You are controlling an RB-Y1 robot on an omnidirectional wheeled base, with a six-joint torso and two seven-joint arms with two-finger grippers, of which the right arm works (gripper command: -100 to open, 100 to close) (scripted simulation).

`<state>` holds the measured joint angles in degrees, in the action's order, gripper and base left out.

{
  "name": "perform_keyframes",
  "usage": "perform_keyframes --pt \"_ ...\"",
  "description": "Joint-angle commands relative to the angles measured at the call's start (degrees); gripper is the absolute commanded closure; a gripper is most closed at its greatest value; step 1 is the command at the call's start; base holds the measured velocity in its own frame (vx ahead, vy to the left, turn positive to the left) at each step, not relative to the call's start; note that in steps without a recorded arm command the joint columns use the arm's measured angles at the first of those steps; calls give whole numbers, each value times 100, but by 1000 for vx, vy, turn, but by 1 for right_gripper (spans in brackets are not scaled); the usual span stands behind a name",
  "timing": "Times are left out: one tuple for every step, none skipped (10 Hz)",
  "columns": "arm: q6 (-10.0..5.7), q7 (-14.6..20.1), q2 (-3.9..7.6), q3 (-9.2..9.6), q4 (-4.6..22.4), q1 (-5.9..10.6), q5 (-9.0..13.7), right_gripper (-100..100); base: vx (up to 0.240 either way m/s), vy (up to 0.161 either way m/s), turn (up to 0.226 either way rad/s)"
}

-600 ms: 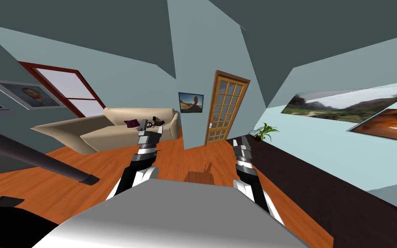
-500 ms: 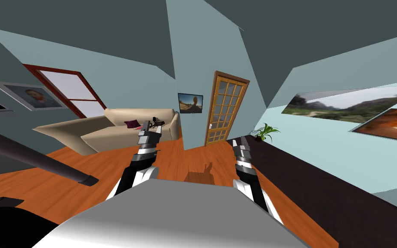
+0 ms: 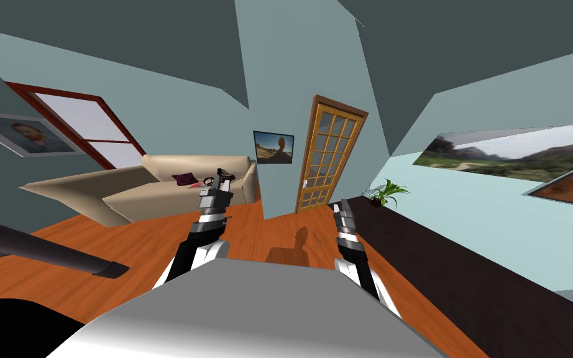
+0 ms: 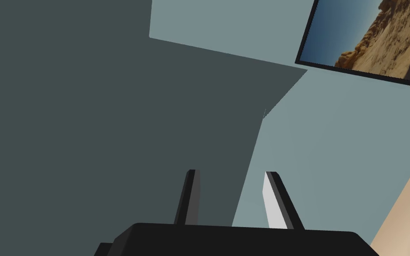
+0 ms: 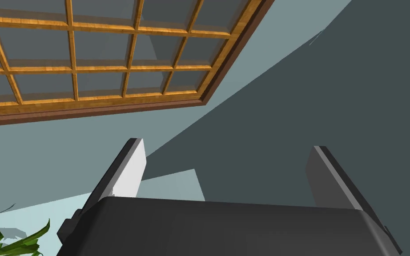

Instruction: Pull the door open

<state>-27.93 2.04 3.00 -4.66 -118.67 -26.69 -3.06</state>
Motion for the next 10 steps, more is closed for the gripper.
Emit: perform_keyframes --pt "-83 -229 37 -10 232 80 -99 -100 170 -52 15" --pt "-118 -309 50 -16 331 114 -135 -100 145 -39 14" --pt "-190 -469 76 -27 528 183 -207 -100 134 -44 10" --pt "-225 -549 89 -33 627 217 -243 -100 123 -39 12" --pt "-263 -634 102 -39 732 254 -281 -100 113 -21 9" --pt "-304 -728 114 -46 846 294 -323 -100 114 -10 10" --pt "-346 -821 127 -52 961 334 -365 -100 106 -28 7" --pt "-387 -914 140 -59 1076 374 -407 -100 99 -36 11" --pt "-429 -1007 152 -65 1191 414 -449 -100 94 -18 11" --pt "-470 -1100 165 -72 1306 454 -491 -100 85 -22 7"
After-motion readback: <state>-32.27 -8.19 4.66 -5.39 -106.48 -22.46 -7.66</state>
